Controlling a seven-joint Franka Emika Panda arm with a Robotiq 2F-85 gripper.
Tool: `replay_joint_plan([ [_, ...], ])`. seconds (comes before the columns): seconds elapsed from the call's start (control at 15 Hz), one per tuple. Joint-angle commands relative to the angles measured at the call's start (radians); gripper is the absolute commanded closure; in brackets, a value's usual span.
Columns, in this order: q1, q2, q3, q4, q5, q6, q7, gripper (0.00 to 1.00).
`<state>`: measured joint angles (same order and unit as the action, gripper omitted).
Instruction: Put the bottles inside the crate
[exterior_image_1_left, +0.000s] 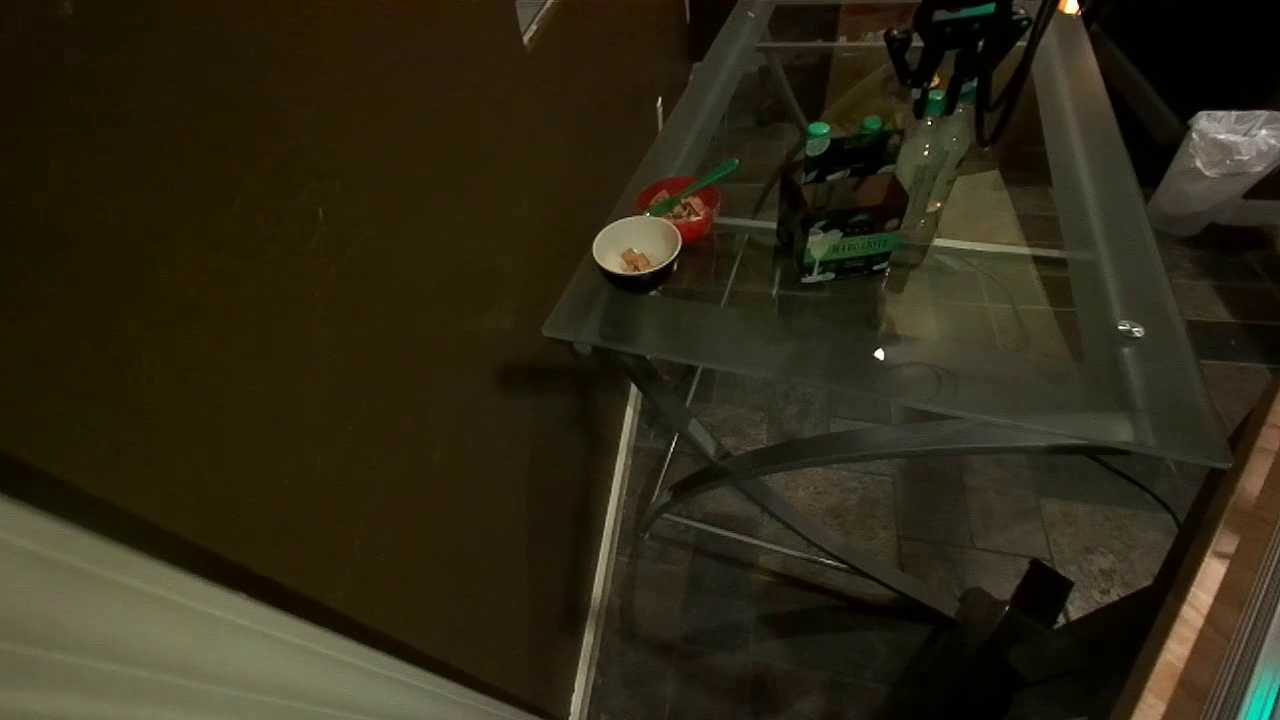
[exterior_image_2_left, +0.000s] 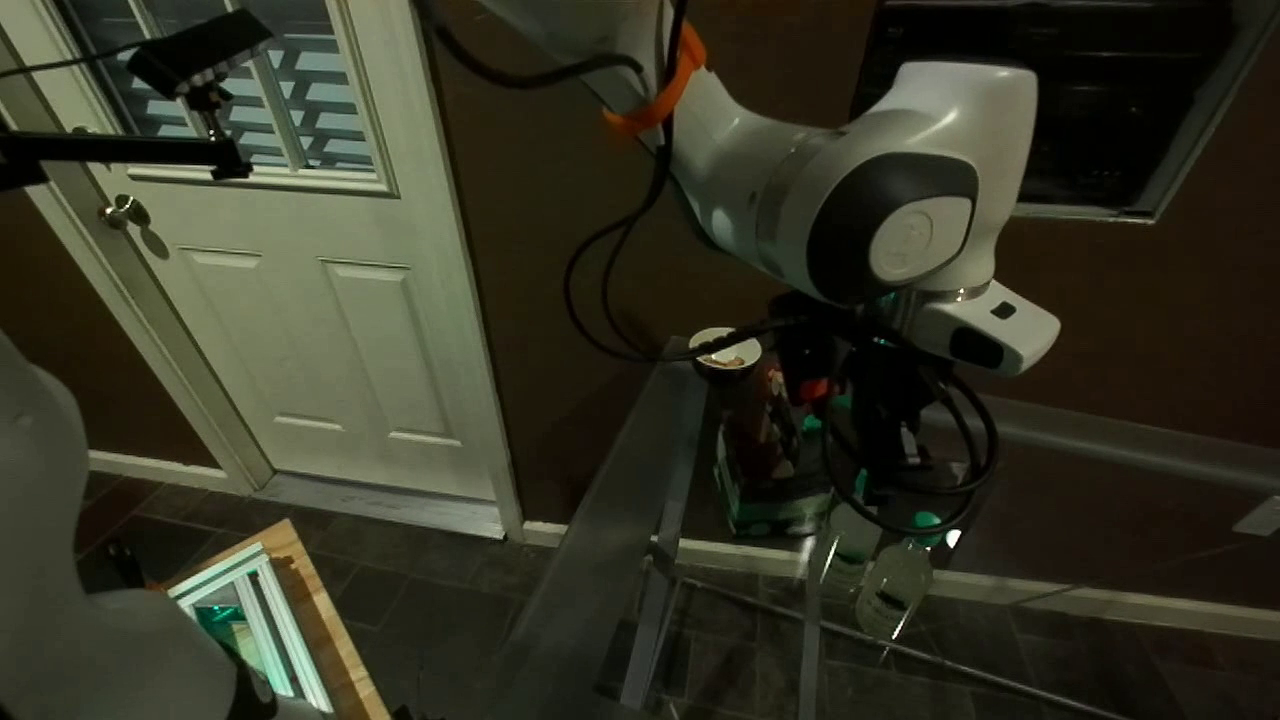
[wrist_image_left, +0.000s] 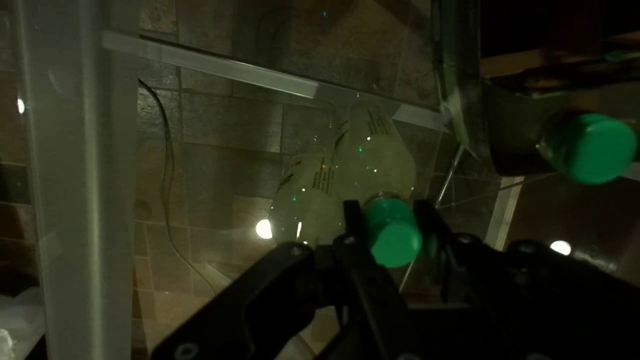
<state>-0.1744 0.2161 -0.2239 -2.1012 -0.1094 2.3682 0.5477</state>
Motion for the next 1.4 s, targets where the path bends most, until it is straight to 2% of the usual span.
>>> replay_joint_plan([
  [0.0, 0.012, -0.130, -0.018, -0.064, -0.001, -0.080, -0.003, 0.92],
  [0.33, 0.004, -0.278, 0.008, -0.132, 0.007, -0.148, -0.052, 0.92],
  [0.73, 0.016, -0.395, 0.078, -0.166, 0.005, -0.172, -0.063, 0.92],
  [1.13, 0.030, -0.429, 0.139, -0.143, 0.017, -0.226, -0.063, 0.92],
  [1.33, 0.035, -0.416, 0.163, -0.131, 0.001, -0.203, -0.047, 0.92],
])
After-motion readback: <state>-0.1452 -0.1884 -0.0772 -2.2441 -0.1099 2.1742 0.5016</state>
